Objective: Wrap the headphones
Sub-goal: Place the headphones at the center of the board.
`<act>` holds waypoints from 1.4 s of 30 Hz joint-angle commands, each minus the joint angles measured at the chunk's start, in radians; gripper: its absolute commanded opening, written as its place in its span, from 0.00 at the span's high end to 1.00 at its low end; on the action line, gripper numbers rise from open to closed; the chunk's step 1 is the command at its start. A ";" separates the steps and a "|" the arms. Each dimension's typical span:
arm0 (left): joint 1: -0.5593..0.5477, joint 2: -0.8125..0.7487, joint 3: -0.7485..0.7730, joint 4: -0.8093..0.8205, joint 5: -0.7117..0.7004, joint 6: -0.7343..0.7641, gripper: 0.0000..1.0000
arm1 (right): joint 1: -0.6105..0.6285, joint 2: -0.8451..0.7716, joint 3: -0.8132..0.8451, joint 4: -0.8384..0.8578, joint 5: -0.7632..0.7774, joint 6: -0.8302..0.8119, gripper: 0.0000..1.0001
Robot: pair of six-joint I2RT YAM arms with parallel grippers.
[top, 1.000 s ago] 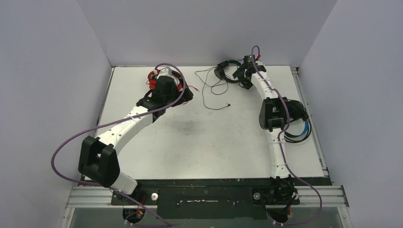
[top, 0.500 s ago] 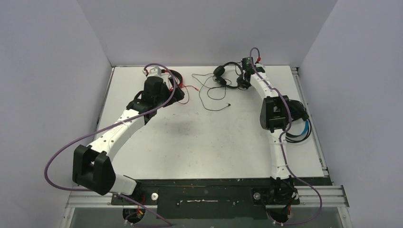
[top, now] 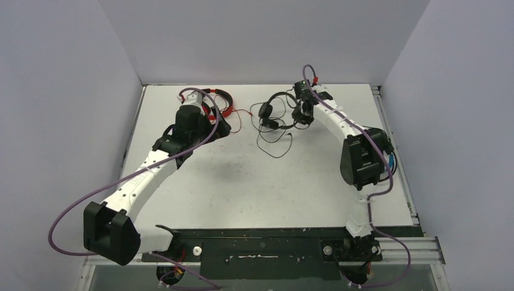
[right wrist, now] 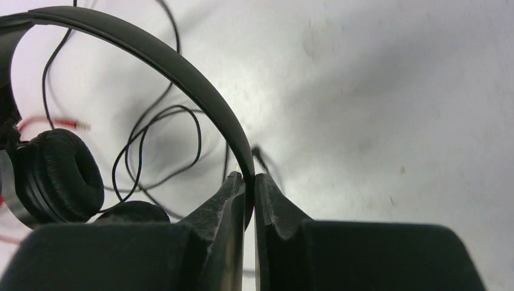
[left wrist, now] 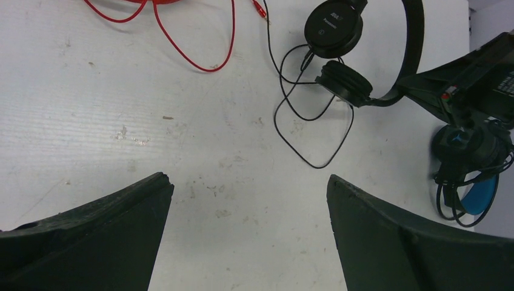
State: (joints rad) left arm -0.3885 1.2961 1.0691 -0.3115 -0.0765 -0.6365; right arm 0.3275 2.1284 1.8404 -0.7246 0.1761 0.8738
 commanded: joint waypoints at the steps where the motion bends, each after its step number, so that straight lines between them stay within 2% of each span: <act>1: 0.008 -0.067 -0.043 -0.004 0.054 0.058 0.03 | 0.067 -0.247 -0.192 0.096 0.007 -0.013 1.00; 11: 0.008 -0.257 -0.179 0.016 0.181 0.140 0.03 | 0.264 -0.617 -0.700 0.137 0.022 0.108 1.00; 15: -0.008 -0.297 -0.243 0.062 0.255 0.133 0.03 | 0.332 -0.697 -0.807 0.141 0.050 0.133 1.00; 20: -0.092 -0.277 -0.281 0.086 0.242 0.112 0.03 | 0.354 -0.695 -0.851 0.114 0.034 0.133 1.00; 25: -0.182 -0.223 -0.306 0.120 0.212 0.103 0.03 | 0.355 -0.685 -0.889 0.143 -0.006 0.098 0.91; 27: -0.218 -0.200 -0.309 0.123 0.179 0.120 0.03 | 0.356 -0.677 -0.897 0.157 -0.029 0.077 0.85; 32: -0.256 -0.133 -0.301 0.128 0.148 0.162 0.03 | 0.352 -0.674 -0.917 0.191 -0.092 0.031 0.79; 36: -0.263 -0.086 -0.280 0.130 0.150 0.201 0.03 | 0.327 -0.672 -0.870 0.168 -0.065 -0.084 0.73; 41: -0.268 -0.039 -0.259 0.162 0.143 0.245 0.03 | 0.271 -0.628 -0.809 0.154 -0.082 -0.254 0.54; 42: -0.270 -0.028 -0.253 0.167 0.142 0.254 0.03 | 0.261 -0.616 -0.804 0.162 -0.095 -0.280 0.54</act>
State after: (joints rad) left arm -0.6487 1.2423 0.7593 -0.2211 0.0818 -0.4431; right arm 0.6254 1.4841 0.9722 -0.5888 0.0944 0.7502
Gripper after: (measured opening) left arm 0.973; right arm 0.438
